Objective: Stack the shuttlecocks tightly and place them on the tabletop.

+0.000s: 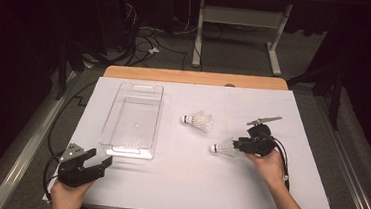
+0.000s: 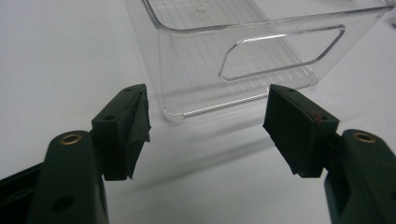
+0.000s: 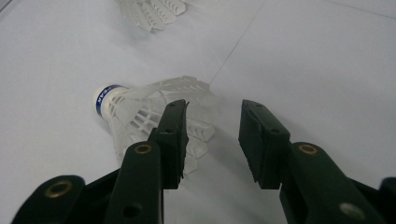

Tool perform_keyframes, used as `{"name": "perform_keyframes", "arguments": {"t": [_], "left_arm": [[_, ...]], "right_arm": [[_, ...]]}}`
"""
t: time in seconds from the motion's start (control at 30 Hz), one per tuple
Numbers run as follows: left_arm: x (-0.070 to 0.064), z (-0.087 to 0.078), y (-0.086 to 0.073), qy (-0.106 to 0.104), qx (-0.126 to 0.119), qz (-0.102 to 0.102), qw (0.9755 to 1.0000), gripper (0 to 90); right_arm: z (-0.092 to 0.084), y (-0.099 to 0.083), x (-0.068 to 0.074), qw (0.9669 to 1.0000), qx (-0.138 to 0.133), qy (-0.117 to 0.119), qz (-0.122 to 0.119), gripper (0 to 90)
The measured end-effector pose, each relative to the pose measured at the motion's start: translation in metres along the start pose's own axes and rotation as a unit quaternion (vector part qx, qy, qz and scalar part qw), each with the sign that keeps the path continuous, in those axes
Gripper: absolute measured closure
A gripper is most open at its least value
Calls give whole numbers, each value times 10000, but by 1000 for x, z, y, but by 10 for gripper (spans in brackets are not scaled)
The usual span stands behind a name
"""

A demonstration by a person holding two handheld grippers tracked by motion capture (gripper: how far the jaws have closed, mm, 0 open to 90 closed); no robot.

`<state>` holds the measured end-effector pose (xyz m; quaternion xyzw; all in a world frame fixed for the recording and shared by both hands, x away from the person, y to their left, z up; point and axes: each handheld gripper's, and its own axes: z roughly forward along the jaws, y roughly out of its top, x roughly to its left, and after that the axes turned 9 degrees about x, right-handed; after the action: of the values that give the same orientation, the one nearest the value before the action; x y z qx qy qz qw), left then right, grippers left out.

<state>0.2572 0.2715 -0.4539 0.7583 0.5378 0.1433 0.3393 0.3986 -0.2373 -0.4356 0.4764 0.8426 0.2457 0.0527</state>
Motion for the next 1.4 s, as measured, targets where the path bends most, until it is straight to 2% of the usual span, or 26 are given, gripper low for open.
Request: {"name": "perform_keyframes", "arguments": {"t": [0.57, 0.93, 1.4], "left_arm": [[0, 0, 0, -4, -11, 1, 10000, 322], [0, 0, 0, 8, -14, 1, 10000, 322], [0, 0, 0, -10, -15, 8, 10000, 322]], "right_arm": [[-19, -16, -2, 9995, -290, -12, 123, 624], [-27, -30, -1, 9987, -497, 58, 81, 637], [-34, -40, 13, 9980, -591, 210, -53, 655]]}}
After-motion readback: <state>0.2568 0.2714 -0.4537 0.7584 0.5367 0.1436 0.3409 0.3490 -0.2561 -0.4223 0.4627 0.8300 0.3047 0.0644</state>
